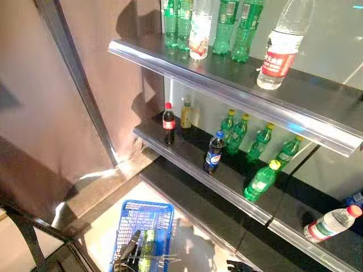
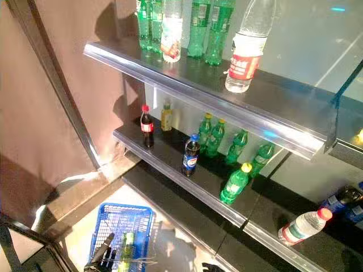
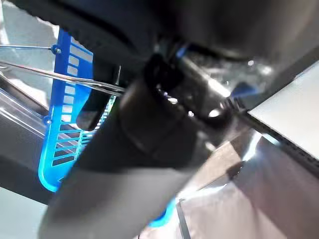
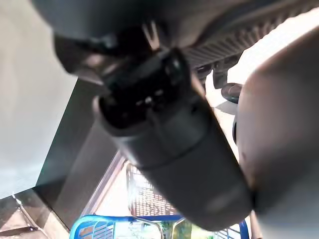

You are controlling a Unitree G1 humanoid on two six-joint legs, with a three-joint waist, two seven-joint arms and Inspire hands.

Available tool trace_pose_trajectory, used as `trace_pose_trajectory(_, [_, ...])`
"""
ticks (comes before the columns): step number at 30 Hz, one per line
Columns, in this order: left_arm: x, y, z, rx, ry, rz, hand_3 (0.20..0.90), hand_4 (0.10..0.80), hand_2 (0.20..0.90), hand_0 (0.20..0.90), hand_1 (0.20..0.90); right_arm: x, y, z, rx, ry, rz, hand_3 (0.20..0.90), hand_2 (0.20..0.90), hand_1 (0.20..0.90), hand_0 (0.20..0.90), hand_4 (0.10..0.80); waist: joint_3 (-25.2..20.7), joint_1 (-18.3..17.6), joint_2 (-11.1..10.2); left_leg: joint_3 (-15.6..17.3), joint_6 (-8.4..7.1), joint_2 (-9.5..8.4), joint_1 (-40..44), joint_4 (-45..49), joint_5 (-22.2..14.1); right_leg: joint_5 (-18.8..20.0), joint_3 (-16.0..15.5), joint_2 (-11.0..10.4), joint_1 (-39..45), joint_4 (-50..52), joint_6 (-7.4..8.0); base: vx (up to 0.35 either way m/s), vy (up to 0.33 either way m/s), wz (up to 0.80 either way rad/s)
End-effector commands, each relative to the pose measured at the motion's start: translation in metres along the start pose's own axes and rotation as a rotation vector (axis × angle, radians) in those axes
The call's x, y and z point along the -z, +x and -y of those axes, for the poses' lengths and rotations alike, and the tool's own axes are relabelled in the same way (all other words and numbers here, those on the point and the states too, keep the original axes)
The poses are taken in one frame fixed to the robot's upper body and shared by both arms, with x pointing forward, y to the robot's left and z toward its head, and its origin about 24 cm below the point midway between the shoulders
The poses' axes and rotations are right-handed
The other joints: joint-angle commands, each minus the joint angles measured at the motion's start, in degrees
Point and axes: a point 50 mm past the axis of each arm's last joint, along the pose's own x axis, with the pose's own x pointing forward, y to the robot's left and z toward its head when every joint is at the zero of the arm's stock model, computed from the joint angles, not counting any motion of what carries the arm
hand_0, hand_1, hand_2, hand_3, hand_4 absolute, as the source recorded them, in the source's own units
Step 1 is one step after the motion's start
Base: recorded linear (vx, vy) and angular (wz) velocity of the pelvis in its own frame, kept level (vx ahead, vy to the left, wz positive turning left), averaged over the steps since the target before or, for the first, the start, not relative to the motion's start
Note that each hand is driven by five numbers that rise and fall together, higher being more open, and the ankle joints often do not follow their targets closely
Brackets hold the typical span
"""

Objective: Pick up the drink and place into the basket.

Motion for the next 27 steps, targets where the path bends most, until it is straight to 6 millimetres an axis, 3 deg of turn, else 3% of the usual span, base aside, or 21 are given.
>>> trace_pose_trajectory(1, [-0.001, 0.005, 0.035, 0.136, 0.069, 0.040, 0.200, 0.100, 0.300, 0.300, 0.300, 0.013, -0.001, 0.013, 0.037, -0.020, -0.065, 0.900, 0.900, 0.900, 0.900, 0.800, 0.61, 1.61, 2.51, 1.71, -0.34, 0.87, 0.09, 2.00, -3.23, -2.60, 0.99, -2.36, 0.31, 3.33, 1.46, 0.000, 0.000, 0.00])
trace_pose_trajectory(11, [0.000, 0.004, 0.036, 0.151, 0.052, 0.039, 0.200, 0.100, 0.300, 0.300, 0.300, 0.015, -0.002, 0.013, 0.036, -0.056, -0.061, 0.900, 0.900, 0.900, 0.900, 0.800, 0.64, 1.77, 2.22, 2.11, -0.35, 1.06, 0.07, 2.94, -3.56, -3.09, 0.47, -2.60, 0.46, 4.15, 1.37, 0.030, 0.000, 0.00])
trace_pose_trajectory(19, [0.000, 0.004, 0.036, 0.147, 0.056, 0.037, 0.200, 0.100, 0.300, 0.300, 0.300, 0.002, -0.001, 0.013, 0.032, -0.166, -0.010, 0.900, 0.900, 0.900, 0.900, 0.800, 0.97, 2.26, 1.78, 1.60, -0.38, 1.25, -0.23, 3.58, -3.65, -3.47, 0.32, -2.62, 0.28, 4.91, 1.23, 0.000, 0.000, 0.00])
trace_pose_trajectory(23, [0.001, 0.004, 0.036, 0.157, 0.067, 0.033, 0.200, 0.100, 0.300, 0.300, 0.300, -0.012, 0.000, 0.011, 0.025, -0.228, 0.058, 0.900, 0.900, 0.900, 0.900, 0.800, 1.07, 2.86, 1.61, 1.05, -0.49, 1.26, -0.20, 3.85, -3.73, -3.56, -0.19, -2.79, 0.55, 5.14, 1.32, 0.012, -0.007, 0.06])
trace_pose_trajectory(27, [0.001, 0.003, 0.041, 0.171, 0.086, 0.031, 0.200, 0.100, 0.300, 0.300, 0.300, -0.041, -0.001, 0.002, 0.005, -0.315, 0.202, 0.900, 0.900, 0.900, 0.900, 0.800, 1.39, 3.57, 1.29, 0.47, -0.67, 1.30, -0.33, 4.11, -3.63, -3.43, -0.79, -2.98, 0.70, 5.37, 1.55, 0.001, -0.019, 0.05])
